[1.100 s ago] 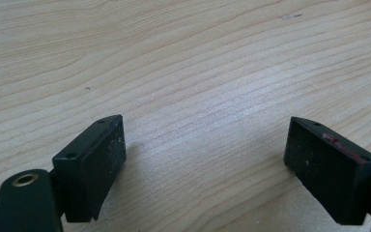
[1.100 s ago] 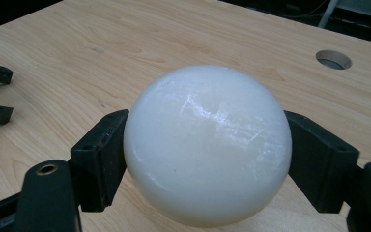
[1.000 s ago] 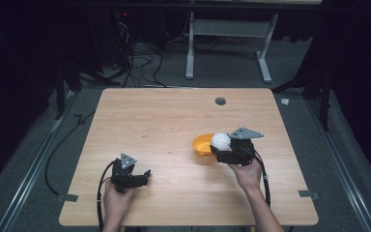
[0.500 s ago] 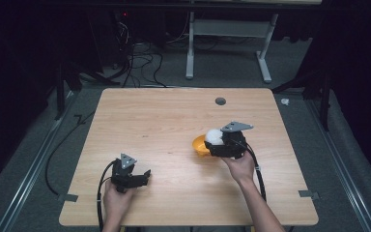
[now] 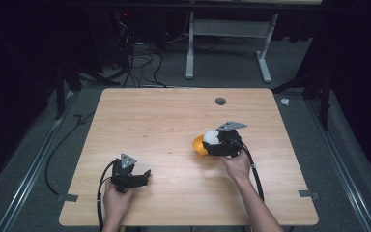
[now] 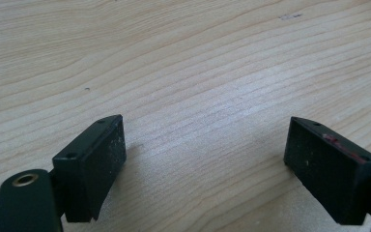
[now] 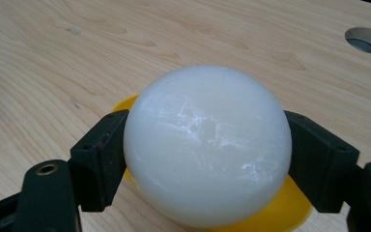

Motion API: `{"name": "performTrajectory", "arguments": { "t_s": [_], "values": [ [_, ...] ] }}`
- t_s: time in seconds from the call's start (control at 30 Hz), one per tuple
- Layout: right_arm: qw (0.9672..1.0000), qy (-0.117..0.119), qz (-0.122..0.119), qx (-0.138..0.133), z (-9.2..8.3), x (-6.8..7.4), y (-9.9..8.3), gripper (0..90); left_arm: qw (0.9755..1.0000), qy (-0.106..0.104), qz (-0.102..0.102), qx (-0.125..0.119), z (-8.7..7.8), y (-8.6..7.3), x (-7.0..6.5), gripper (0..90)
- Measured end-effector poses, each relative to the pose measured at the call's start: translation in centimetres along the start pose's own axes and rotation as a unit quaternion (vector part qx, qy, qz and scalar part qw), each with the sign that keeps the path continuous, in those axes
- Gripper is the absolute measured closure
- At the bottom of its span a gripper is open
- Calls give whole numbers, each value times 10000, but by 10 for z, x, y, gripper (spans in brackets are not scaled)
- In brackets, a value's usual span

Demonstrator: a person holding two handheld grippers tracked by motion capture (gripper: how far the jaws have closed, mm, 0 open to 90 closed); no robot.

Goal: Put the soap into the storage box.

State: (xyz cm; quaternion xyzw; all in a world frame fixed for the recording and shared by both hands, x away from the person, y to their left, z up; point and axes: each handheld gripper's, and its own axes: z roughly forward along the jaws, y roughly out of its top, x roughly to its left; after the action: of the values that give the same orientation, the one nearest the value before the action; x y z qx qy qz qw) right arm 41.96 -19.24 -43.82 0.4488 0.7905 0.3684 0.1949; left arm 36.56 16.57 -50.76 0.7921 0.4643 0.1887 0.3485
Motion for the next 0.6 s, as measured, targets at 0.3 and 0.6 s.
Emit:
{"name": "performTrajectory", "arguments": {
  "t_s": [0.3, 0.6],
  "values": [
    [9999, -56, 11, 85, 8, 0, -2, 234, 10000, 0, 1, 1, 0, 0, 0, 152],
    [9997, -88, 70, 235, 16, -2, -4, 234, 10000, 0, 1, 1, 0, 0, 0, 152]
  ]
}}
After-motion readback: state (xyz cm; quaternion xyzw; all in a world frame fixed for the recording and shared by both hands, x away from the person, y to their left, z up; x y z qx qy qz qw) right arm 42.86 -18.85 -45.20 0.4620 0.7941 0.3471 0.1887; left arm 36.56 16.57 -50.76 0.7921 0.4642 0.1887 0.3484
